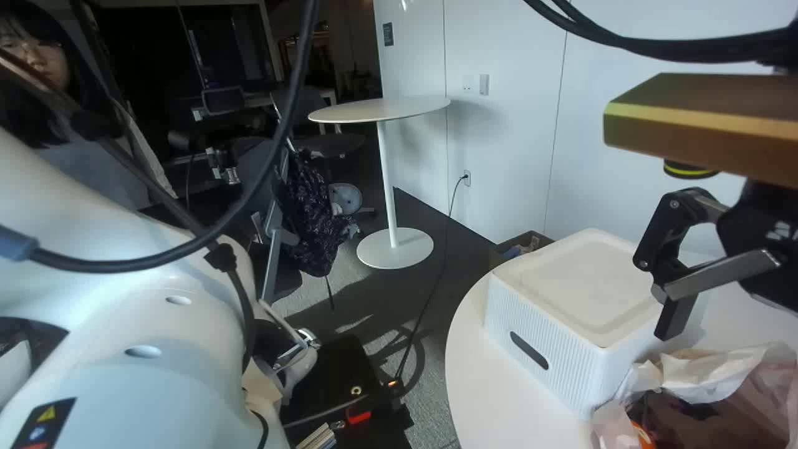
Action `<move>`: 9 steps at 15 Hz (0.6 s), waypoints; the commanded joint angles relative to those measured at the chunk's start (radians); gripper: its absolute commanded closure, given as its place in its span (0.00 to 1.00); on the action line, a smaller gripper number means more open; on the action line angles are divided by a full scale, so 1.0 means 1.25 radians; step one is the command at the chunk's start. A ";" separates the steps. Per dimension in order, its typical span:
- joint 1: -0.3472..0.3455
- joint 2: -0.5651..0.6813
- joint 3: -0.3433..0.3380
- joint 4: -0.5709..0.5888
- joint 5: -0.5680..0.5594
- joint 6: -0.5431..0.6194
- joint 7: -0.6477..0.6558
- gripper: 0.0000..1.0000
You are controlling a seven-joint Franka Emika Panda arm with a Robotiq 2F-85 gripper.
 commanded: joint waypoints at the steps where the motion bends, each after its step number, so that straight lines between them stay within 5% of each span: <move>1: -0.006 0.001 0.006 0.005 0.003 -0.001 -0.003 0.00; 9: -0.006 -0.002 0.006 0.012 0.003 -0.001 -0.003 0.00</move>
